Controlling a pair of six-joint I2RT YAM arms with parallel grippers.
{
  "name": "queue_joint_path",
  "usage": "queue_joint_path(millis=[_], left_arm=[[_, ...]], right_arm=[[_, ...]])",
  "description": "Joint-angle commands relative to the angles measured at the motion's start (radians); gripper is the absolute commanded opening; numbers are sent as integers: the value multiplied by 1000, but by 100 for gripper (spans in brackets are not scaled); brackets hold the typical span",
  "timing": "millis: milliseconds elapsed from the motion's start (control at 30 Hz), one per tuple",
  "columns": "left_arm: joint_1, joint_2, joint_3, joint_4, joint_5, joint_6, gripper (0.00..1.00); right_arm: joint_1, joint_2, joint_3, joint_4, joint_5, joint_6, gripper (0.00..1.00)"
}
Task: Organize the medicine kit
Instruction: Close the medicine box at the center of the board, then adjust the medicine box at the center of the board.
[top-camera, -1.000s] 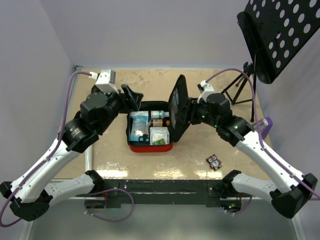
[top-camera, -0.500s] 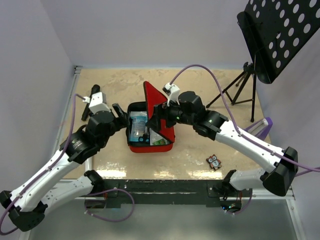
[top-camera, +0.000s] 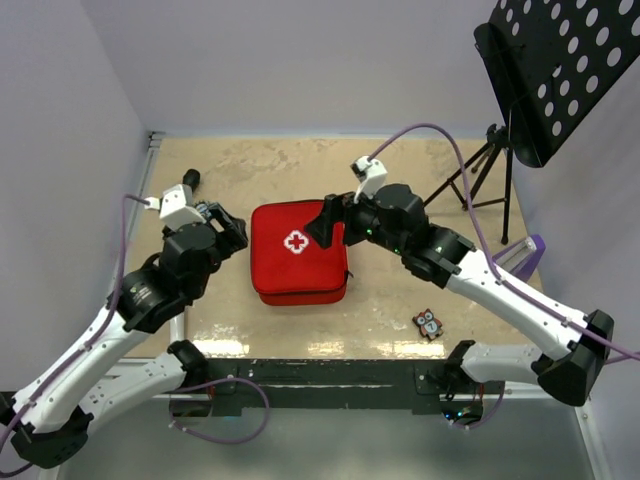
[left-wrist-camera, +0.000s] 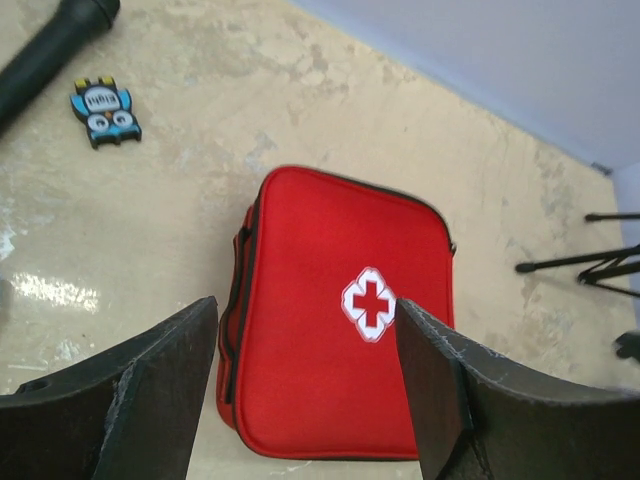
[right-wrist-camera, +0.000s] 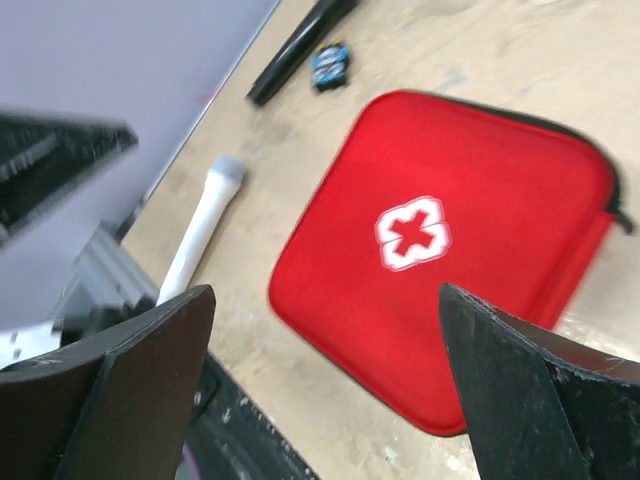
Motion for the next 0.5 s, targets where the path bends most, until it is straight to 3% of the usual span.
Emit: queue_joint_path(millis=[0, 100, 233, 467], left_arm=[[4, 44, -97, 94, 107, -13, 75], [17, 61, -166, 126, 140, -49, 76], [97, 72, -245, 170, 216, -71, 76], [249, 131, -385, 344, 482, -19, 75]], right_arm=[[-142, -27, -122, 40, 114, 79, 95], [-236, -39, -240, 132, 43, 99, 92], [-266, 15, -288, 208, -9, 100, 92], [-290, 137, -302, 324, -83, 94, 88]])
